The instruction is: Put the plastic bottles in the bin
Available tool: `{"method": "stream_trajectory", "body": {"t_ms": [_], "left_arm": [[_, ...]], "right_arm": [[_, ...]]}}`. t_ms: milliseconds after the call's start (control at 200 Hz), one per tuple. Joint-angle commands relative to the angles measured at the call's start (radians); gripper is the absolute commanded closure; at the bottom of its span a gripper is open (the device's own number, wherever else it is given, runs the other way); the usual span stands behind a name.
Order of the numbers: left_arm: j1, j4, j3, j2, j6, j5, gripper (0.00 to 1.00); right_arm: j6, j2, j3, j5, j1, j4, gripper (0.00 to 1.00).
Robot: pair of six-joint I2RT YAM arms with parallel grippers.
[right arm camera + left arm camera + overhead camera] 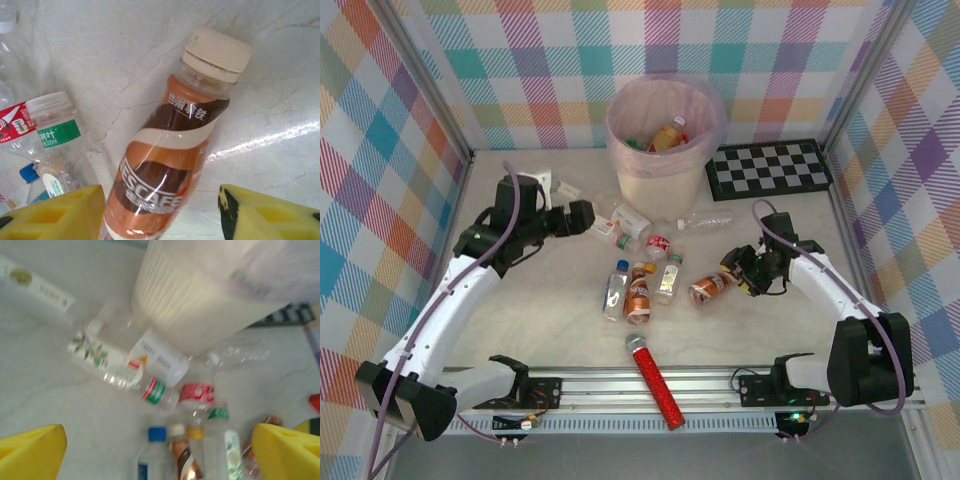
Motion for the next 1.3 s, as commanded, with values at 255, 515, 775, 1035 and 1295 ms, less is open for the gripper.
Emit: {"method": "stream_trajectory", "body": {"t_ms": [255, 515, 775, 1035, 1295], "left_arm": [[0.016, 0.105, -0.250, -0.049, -0.144, 0.043, 0.05], [0.016, 0.093, -0.367, -0.104, -0.190, 0.048, 0.05], [0.016, 0.171, -0.411, -0.071, -0.233, 0.089, 0.05], [0.014, 0.260, -0.454, -0.022, -0.276, 0.216, 0.05], [-0.108, 0.375, -0.510, 0.040, -0.351, 0.191, 0.08]], "right_arm": [[0.083, 0.257, 0.072, -0.013, 0.143, 0.106, 0.17], [0.084, 0.304, 0.090, 0.012, 0.144, 0.141, 0.30], [-0.004, 0.219, 0.176, 0.072, 0.137, -0.003, 0.41], [-0.179, 0.076, 0.438, 0.144, 0.018, -0.210, 0.44], [-0.312, 0.118, 0.810, 0.138, 0.002, -0.215, 0.50]]}}
